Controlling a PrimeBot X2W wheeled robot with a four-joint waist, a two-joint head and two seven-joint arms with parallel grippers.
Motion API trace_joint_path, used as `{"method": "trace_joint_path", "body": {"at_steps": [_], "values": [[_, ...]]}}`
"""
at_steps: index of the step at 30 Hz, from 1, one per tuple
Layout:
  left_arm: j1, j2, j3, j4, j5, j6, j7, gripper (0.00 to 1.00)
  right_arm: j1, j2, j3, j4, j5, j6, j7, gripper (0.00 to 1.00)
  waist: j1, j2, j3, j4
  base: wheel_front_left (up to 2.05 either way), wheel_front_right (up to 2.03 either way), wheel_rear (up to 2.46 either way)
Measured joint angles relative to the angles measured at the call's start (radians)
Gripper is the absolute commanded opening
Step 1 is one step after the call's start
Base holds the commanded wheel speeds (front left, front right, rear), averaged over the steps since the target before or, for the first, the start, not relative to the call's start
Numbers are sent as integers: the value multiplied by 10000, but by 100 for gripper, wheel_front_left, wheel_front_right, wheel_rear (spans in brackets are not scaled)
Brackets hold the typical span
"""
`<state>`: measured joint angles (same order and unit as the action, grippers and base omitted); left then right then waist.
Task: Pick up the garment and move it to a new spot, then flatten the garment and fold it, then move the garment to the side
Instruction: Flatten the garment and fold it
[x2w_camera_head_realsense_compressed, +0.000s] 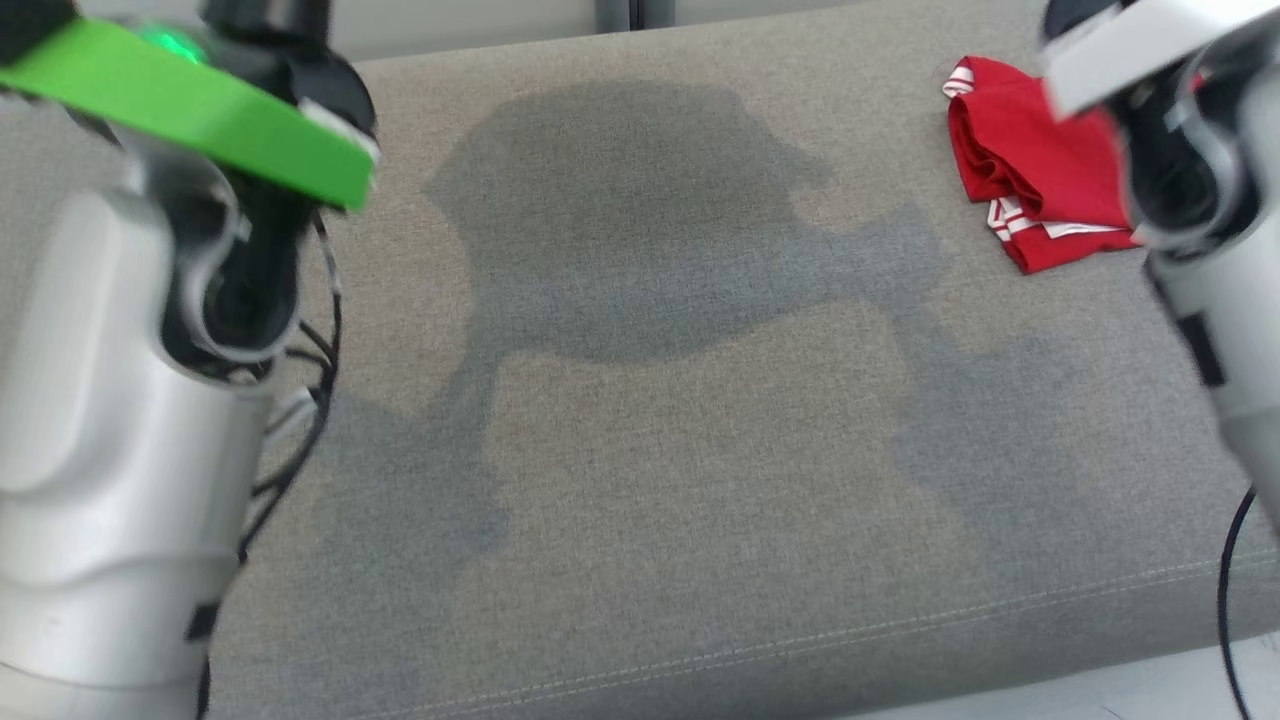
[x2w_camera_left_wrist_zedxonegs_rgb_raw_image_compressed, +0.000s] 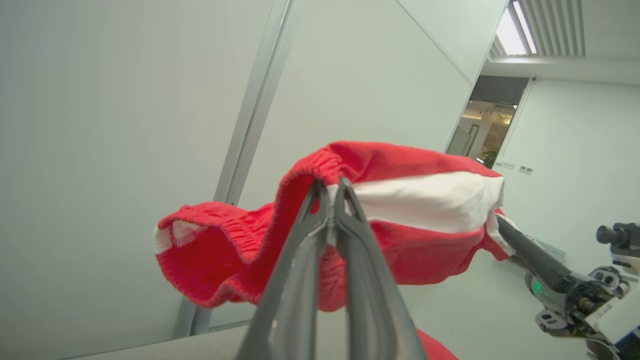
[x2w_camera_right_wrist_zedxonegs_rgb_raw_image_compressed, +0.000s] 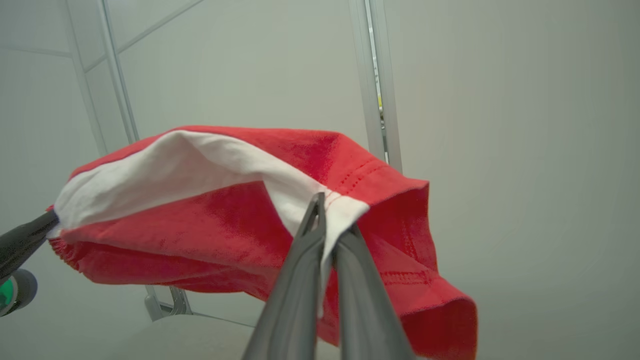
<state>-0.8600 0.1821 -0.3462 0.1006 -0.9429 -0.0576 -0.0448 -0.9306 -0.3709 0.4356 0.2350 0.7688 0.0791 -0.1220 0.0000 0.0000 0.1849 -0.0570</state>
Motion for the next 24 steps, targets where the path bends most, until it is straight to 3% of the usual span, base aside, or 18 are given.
{"method": "trace_joint_path", "body": {"at_steps": [7, 10, 15, 24], "values": [[3359, -174, -1471, 1722, -217, -226, 349, 0, 3453, 360, 1505, 1952, 416, 192, 604, 0, 0, 0, 405, 22, 0, 0, 0], [4427, -165, -1670, 2345, -215, -305, 146, 0, 4300, 585, 1870, 2416, 489, 268, 625, 0, 0, 0, 645, 42, 0, 0, 0], [4747, -151, -1557, 2681, -215, -476, -510, 0, 4464, 805, 1670, 2577, 834, 351, 48, 0, 0, 0, 1043, 44, 0, 0, 0], [4910, 165, -1108, 2606, -111, -646, -1885, 0, 4514, 389, 2370, 1965, 533, 443, -865, 0, 0, 0, 914, 16, 0, 0, 0]]}}
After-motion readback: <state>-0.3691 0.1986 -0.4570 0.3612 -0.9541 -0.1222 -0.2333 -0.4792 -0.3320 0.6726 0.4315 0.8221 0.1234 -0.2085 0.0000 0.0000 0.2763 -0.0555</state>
